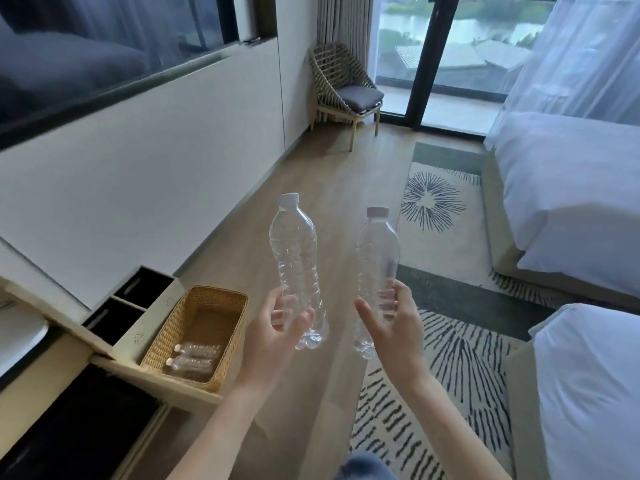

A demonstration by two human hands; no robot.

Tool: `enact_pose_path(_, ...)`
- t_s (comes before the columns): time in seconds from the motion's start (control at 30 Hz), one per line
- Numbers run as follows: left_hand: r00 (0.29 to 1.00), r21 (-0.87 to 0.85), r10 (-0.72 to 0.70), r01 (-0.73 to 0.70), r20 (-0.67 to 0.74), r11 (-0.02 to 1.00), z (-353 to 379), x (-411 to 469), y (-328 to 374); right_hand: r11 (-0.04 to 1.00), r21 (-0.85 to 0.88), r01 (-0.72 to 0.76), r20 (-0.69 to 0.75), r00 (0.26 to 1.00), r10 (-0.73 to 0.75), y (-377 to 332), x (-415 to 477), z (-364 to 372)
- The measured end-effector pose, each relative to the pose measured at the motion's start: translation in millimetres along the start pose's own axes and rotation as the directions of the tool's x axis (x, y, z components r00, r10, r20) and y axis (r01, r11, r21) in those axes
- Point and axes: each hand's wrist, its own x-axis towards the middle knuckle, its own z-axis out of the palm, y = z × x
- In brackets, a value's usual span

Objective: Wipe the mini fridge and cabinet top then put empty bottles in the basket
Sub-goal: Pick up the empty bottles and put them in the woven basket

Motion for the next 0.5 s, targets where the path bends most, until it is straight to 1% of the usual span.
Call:
enact_pose_path(0.13,1.0,-0.023,-0.003,0.002,-0.031,1.0,59.2,38.1,36.8,1.0,-0.012,0.016,0.041,0.999,-0.015,15.8,66.4,-36.3)
enact_pose_path(0.23,0.997,-0.024,-0.021,0.019,-0.074,1.0,79.0,63.6,47.1,1.0,-0.016,0.024,0.08,0.997,-0.023,23.7,109.3,-40.5)
enact_pose_path(0.37,0.987,0.0,-0.079,0.08,-0.141,0.997,86.7,96.7,42.6,0.999,0.0,0.04,0.173,0.984,-0.039,34.4,154.3,-18.0)
enact_pose_path(0.5,0.97,0.009,-0.137,0.142,-0.201,0.99,82.1,133.7,24.4,0.999,0.029,0.045,0.269,0.962,-0.051,42.7,196.5,25.7)
